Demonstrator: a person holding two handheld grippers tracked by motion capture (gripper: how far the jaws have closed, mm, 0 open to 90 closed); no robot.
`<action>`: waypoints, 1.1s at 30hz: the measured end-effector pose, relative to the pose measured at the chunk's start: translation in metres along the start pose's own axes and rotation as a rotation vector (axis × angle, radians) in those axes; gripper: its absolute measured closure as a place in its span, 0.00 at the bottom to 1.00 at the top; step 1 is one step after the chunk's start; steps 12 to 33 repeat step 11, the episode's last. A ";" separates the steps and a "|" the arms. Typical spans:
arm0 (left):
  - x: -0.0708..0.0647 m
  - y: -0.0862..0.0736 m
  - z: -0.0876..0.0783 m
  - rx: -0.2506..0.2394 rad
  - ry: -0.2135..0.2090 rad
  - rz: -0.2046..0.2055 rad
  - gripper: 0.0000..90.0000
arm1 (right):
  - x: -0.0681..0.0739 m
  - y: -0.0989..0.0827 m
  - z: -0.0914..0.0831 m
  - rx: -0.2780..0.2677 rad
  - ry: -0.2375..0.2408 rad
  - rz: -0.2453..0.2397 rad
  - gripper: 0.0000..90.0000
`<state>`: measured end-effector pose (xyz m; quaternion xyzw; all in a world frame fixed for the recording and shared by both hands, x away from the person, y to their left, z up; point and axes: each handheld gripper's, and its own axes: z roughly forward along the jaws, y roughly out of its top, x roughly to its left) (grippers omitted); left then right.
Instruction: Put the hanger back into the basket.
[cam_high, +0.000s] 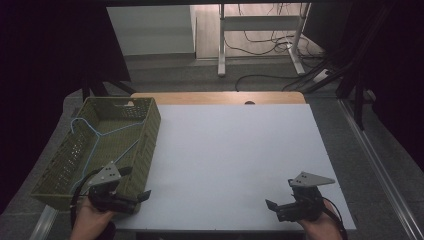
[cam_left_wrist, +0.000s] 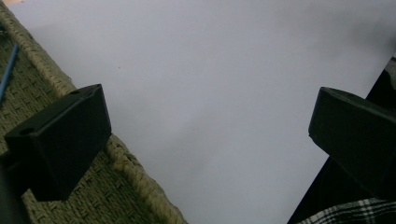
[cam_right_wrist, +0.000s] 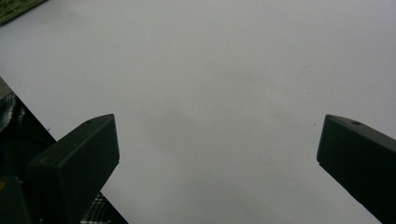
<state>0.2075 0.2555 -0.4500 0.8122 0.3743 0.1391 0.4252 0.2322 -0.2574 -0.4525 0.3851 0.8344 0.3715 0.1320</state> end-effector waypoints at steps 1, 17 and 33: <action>0.000 0.000 0.000 0.004 0.008 0.007 0.00 | 0.000 0.000 0.000 0.003 -0.001 -0.002 0.00; 0.000 0.000 0.000 0.000 0.015 0.013 0.00 | 0.000 -0.002 0.004 0.027 -0.014 -0.015 0.00; 0.000 0.000 0.000 0.000 0.015 0.013 0.00 | 0.000 -0.002 0.004 0.027 -0.014 -0.015 0.00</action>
